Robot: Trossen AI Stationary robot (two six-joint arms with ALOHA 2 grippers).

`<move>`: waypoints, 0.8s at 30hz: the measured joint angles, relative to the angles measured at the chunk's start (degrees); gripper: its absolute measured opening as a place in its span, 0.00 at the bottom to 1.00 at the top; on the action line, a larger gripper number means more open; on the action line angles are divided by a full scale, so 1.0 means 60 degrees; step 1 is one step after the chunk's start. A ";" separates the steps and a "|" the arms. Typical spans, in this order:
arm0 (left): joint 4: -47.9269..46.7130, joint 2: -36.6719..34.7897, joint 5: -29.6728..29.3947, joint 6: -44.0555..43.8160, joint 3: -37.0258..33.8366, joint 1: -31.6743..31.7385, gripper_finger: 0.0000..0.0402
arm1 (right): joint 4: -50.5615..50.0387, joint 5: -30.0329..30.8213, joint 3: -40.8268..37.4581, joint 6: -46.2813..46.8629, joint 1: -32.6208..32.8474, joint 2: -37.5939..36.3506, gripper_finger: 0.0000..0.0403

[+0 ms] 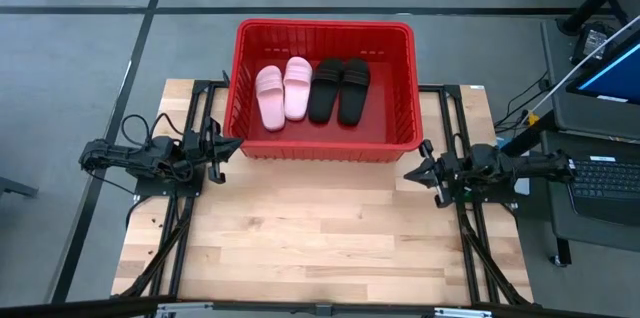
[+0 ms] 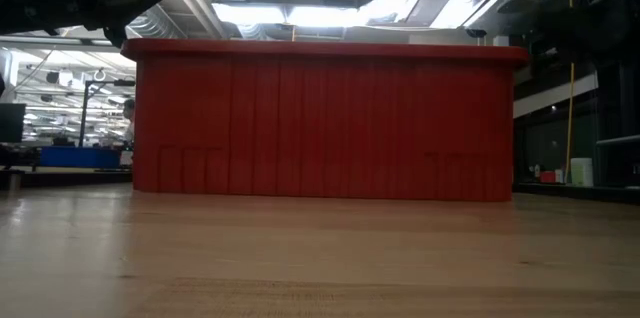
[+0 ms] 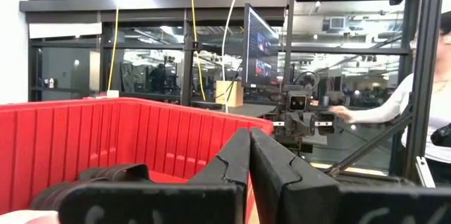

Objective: Pick and place slides into bin
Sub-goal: Return to Home Position

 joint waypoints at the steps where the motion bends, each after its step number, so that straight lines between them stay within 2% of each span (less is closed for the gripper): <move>1: 0.0000 0.0000 0.0000 0.0000 0.0000 0.0000 0.01 | 0.0000 0.0000 0.0000 -0.0037 0.0000 0.0000 0.03; 24: 0.0000 0.0000 -0.0004 0.0000 0.0000 0.0000 0.02 | 0.0007 0.0015 0.0004 -0.0033 0.0000 0.0000 0.03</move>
